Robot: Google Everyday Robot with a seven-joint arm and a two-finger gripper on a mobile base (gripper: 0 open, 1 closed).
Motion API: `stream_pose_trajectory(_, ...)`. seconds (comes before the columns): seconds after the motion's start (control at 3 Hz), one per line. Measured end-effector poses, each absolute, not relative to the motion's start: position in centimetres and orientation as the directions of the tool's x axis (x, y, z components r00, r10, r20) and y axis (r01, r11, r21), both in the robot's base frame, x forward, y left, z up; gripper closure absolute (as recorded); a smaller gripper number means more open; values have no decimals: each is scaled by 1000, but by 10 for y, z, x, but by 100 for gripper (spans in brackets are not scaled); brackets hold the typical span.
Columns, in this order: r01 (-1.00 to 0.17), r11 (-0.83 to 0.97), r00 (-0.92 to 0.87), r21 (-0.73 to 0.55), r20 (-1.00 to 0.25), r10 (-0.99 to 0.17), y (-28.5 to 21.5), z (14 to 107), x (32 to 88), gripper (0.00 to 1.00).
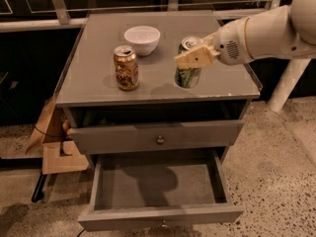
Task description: Pick green can from middle drawer and place on counter
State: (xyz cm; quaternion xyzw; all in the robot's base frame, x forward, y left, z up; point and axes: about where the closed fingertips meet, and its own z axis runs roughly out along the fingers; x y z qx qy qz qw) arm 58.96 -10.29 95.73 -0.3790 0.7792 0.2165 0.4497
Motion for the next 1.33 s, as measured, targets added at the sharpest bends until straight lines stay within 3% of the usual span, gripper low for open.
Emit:
stream_pose_trajectory(0.67,-759,647,-378,71,-857,-349,-96,941,637,100)
stream_pose_trajectory(1.33,-739,666,-435,106,-829,-351,-101,915,649,100)
